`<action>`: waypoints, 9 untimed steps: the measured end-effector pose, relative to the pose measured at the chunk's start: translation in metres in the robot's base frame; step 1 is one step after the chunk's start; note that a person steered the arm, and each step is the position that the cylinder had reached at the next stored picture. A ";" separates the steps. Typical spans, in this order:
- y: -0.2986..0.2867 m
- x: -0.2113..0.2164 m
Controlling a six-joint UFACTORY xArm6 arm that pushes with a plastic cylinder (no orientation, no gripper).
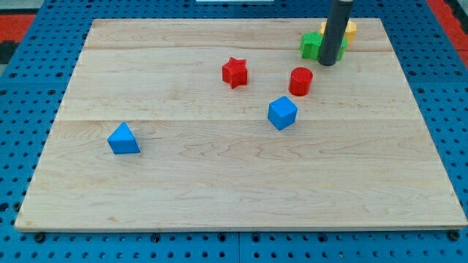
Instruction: Move the red star to the bottom center of the board
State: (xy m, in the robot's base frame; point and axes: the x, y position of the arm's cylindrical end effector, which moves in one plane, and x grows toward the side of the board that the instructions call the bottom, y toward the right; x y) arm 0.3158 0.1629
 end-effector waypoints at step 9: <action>-0.175 0.106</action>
State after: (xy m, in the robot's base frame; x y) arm 0.4222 -0.0118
